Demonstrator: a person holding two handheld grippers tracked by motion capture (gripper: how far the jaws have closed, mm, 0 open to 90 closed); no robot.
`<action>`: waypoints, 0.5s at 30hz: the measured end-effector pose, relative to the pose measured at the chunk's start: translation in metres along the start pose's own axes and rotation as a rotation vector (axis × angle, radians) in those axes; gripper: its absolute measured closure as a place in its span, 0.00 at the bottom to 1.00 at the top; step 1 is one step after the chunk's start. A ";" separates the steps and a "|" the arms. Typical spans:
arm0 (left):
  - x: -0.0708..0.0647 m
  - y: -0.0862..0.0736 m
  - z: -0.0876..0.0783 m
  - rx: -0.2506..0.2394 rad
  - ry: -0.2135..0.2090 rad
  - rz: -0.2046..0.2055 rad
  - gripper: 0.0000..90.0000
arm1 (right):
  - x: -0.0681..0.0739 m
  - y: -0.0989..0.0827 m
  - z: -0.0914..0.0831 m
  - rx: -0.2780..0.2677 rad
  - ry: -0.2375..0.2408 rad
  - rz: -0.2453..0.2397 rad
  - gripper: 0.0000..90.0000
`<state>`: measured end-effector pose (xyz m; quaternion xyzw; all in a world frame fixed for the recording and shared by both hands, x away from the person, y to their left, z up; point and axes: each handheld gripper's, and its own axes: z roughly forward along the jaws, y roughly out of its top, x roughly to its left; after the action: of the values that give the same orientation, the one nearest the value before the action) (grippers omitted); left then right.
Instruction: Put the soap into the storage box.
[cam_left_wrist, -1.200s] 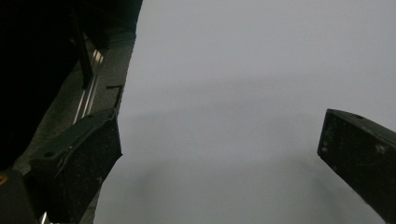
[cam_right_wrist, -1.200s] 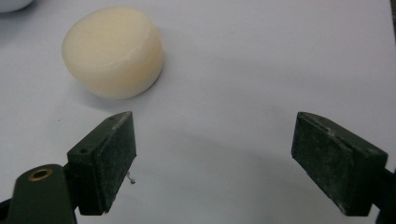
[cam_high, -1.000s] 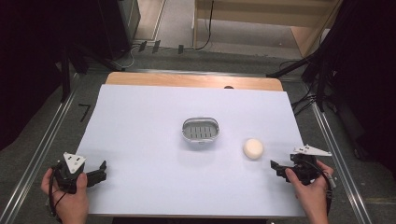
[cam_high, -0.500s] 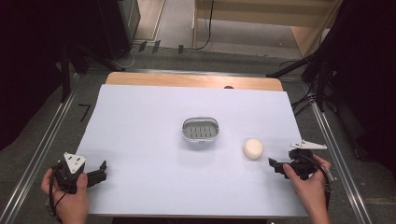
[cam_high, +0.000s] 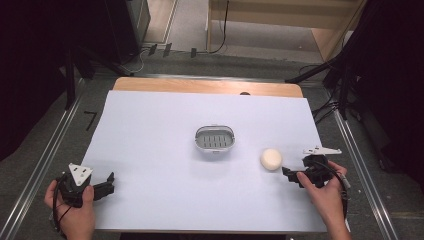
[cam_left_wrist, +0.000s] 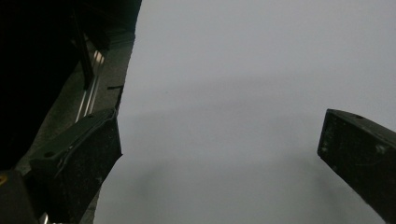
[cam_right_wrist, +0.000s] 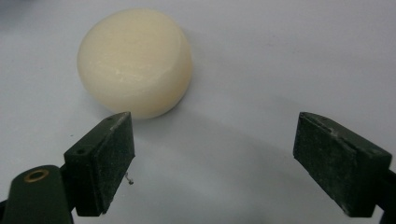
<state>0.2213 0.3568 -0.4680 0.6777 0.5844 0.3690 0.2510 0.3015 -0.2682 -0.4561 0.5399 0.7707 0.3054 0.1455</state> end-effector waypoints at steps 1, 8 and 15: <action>0.000 0.000 0.000 0.001 0.001 0.000 0.00 | 0.001 0.001 0.000 0.002 0.002 -0.001 0.15; 0.000 0.000 0.000 0.001 0.000 0.001 0.00 | 0.005 0.005 0.004 0.005 0.015 -0.009 0.15; -0.001 0.000 0.000 0.001 0.001 0.001 0.00 | 0.010 0.009 0.009 0.010 0.028 -0.021 0.15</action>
<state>0.2215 0.3561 -0.4682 0.6780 0.5843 0.3692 0.2502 0.3091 -0.2537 -0.4561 0.5282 0.7799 0.3073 0.1351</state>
